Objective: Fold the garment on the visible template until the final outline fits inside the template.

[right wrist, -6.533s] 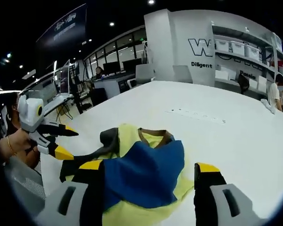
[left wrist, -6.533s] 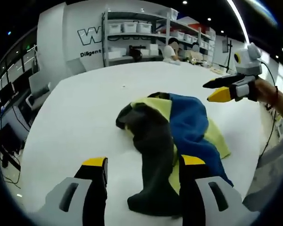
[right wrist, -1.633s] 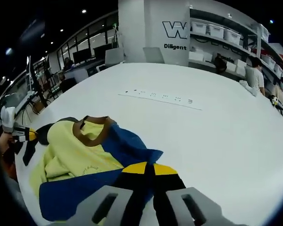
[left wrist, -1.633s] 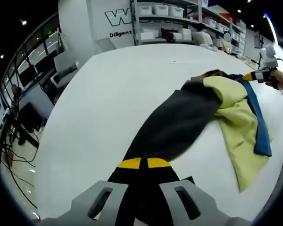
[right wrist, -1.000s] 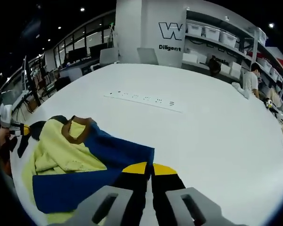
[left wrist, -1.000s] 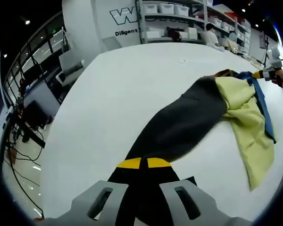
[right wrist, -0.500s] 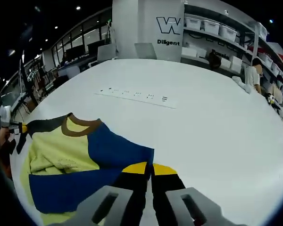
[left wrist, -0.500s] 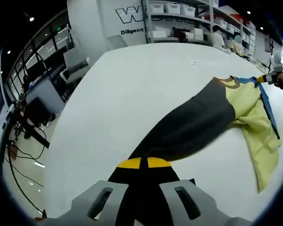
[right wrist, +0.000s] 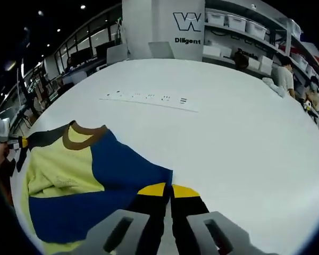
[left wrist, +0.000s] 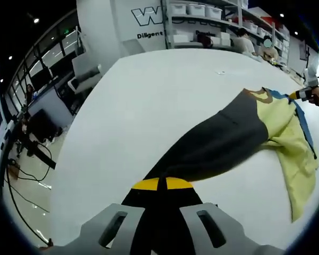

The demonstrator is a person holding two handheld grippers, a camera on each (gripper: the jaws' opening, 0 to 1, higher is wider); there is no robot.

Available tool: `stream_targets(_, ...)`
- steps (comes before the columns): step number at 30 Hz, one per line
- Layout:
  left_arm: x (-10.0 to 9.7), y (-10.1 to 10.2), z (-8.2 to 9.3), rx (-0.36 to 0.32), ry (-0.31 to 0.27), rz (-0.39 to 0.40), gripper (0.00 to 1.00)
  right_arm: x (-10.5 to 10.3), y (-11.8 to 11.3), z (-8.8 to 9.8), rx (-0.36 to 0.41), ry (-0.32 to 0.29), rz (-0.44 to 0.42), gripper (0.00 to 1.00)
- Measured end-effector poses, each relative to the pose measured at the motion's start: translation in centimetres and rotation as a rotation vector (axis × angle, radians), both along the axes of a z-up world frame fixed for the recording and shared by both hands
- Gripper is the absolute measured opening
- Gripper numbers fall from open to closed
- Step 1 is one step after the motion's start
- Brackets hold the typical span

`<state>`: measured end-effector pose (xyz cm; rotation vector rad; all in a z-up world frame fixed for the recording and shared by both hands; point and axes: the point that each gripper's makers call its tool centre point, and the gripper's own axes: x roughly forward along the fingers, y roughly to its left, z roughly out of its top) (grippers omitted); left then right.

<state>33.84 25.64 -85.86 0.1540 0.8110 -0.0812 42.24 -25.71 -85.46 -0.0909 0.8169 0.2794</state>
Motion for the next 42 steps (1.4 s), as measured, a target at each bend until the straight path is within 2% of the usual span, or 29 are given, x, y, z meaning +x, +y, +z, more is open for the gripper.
stream_targets(2,0.0,0.0,0.0,0.01,0.0,0.006,0.0,0.0,0.0,0.2,0.004,-0.003,-0.017,0.0)
stream_targets(5,-0.2,-0.3,0.0,-0.025,0.004,0.037,0.03,-0.1,0.2,0.8,0.035,-0.014,-0.04,0.0)
stream_targets(8,-0.4,-0.5,0.2,0.005,-0.004,0.026,0.12,-0.3,0.6,1.7,0.063,-0.032,-0.051,0.15)
stream_targets(12,-0.5,-0.7,0.4,0.009,-0.01,0.02,0.3,-0.6,0.9,2.2,0.073,-0.039,-0.051,0.21)
stream_targets(14,-0.8,-2.0,1.0,-0.009,-0.028,0.005,0.35,-0.6,1.4,2.3,0.101,-0.04,-0.036,0.29)
stream_targets(18,-1.2,-2.9,1.2,-0.021,-0.033,-0.017,0.47,-1.0,2.1,2.7,0.118,-0.053,-0.021,0.46)
stream_targets(21,-2.3,-4.7,1.9,-0.05,-0.039,-0.044,0.58,-2.3,4.0,3.1,0.146,-0.041,0.01,0.58)
stream_targets(23,-2.9,-5.7,2.2,-0.075,-0.038,-0.061,0.6,-2.9,5.0,3.4,0.158,-0.045,0.029,0.61)
stream_targets(29,-3.8,-7.0,2.7,-0.083,-0.046,-0.094,0.66,-4.6,7.1,3.5,0.171,-0.04,0.071,0.71)
stream_targets(34,-4.2,-7.9,3.0,-0.087,-0.043,-0.121,0.69,-5.9,8.2,3.7,0.168,-0.05,0.098,0.75)
stream_targets(41,-4.4,-9.1,3.5,-0.098,-0.069,-0.156,0.75,-7.3,9.5,3.5,0.168,-0.049,0.135,0.78)
stream_targets(42,-4.6,-9.5,3.5,-0.106,-0.056,-0.163,0.76,-8.0,10.1,3.4,0.172,-0.044,0.149,0.78)
